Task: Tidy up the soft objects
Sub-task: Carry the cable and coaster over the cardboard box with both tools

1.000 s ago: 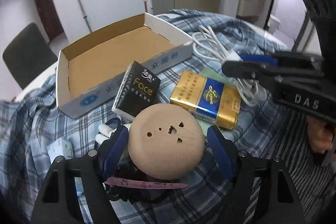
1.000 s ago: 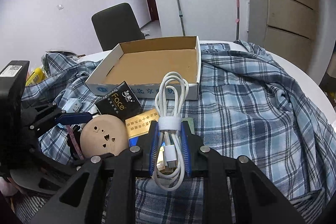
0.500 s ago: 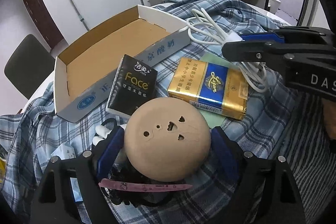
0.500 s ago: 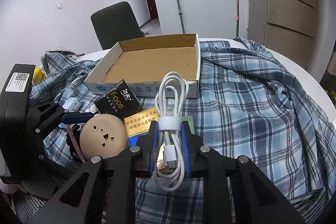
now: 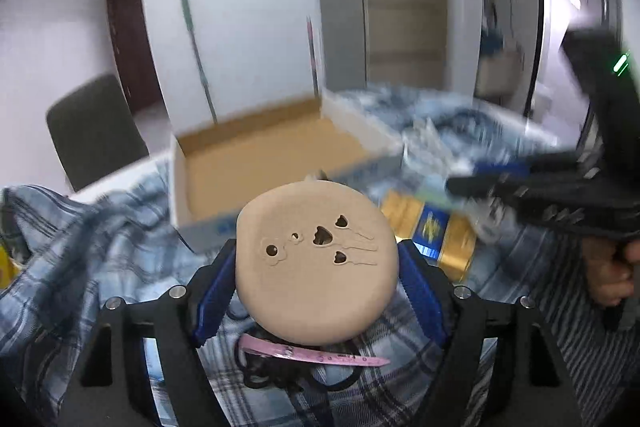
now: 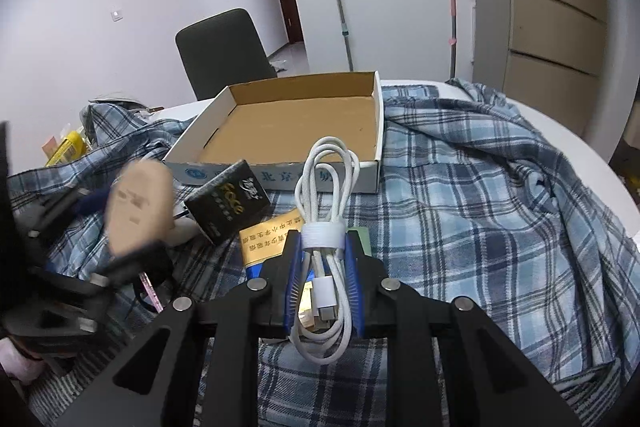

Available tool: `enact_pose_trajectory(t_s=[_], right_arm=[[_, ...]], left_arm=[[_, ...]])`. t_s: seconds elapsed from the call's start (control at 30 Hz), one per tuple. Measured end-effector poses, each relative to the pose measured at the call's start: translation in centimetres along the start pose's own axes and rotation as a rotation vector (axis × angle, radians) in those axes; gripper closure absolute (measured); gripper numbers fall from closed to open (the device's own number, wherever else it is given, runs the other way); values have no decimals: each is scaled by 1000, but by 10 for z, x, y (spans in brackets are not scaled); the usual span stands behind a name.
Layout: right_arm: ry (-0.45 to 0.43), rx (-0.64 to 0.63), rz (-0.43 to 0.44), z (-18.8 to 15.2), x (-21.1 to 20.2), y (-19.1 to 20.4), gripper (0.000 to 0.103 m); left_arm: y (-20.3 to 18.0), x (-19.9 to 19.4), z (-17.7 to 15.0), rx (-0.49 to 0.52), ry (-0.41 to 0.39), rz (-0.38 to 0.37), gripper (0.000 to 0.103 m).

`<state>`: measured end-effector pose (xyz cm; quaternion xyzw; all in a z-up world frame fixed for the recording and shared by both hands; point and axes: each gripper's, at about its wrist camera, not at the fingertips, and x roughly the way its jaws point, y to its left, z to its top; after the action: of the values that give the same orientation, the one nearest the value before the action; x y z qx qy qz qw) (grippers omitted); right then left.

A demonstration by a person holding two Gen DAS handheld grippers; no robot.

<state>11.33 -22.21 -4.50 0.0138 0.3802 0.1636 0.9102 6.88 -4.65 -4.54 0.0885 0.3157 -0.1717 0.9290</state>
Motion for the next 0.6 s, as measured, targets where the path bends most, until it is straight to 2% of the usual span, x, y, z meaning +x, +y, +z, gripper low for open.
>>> enact_pose_trajectory(t_s=[0.13, 0.3, 0.5, 0.6], right_arm=[[-21, -44, -26, -1, -3, 8, 83], [-116, -92, -32, 0, -18, 19, 83], [-270, -131, -49, 0, -43, 31, 83], [-303, -128, -58, 14, -55, 35, 83]], left_arm=[[8, -30, -4, -37, -161, 1, 24], [11, -45, -4, -67, -257, 28, 24], [15, -67, -3, -73, -371, 66, 24], [15, -80, 9, -86, -418, 85, 24]])
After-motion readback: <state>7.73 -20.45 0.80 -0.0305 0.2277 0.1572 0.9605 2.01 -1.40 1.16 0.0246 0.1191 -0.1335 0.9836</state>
